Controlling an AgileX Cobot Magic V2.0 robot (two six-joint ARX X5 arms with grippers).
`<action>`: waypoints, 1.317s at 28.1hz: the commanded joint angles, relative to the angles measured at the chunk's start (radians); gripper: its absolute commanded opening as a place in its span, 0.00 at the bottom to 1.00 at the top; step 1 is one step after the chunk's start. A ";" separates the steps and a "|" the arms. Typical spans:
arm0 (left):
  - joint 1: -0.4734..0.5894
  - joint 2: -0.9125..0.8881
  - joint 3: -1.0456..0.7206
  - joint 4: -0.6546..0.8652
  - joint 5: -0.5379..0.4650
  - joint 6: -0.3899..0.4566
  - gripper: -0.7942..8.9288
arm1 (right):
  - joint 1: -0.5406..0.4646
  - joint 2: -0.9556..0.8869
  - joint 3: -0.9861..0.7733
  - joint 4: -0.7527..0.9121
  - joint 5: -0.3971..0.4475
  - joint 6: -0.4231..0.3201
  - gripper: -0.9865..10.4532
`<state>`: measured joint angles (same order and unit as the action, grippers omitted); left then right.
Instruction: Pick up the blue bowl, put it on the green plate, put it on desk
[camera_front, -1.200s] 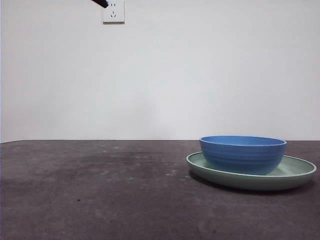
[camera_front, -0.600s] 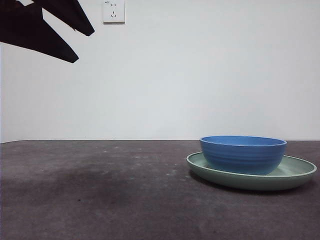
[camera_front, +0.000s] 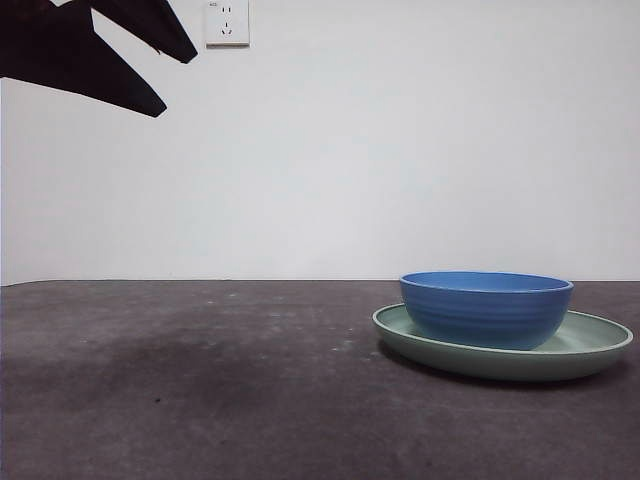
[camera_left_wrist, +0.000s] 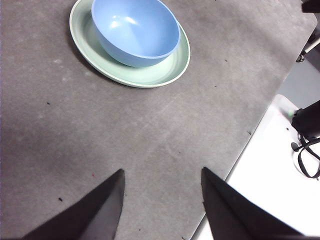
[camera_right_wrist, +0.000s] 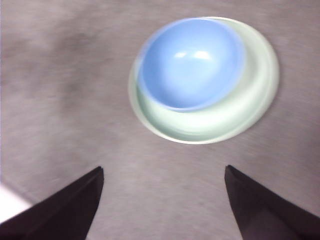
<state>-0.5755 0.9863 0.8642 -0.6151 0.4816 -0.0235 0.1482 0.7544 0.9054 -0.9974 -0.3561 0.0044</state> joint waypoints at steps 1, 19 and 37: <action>-0.006 0.003 0.010 0.010 0.009 0.012 0.34 | -0.008 0.030 0.017 0.022 0.117 0.073 0.42; -0.006 0.003 0.010 0.010 0.009 0.013 0.34 | -0.147 0.538 0.016 0.347 0.057 0.085 0.41; -0.006 0.003 0.010 0.009 0.008 0.013 0.34 | -0.146 0.853 0.017 0.564 0.003 0.089 0.30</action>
<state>-0.5755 0.9863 0.8642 -0.6151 0.4820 -0.0231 0.0002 1.5875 0.9062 -0.4454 -0.3470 0.0841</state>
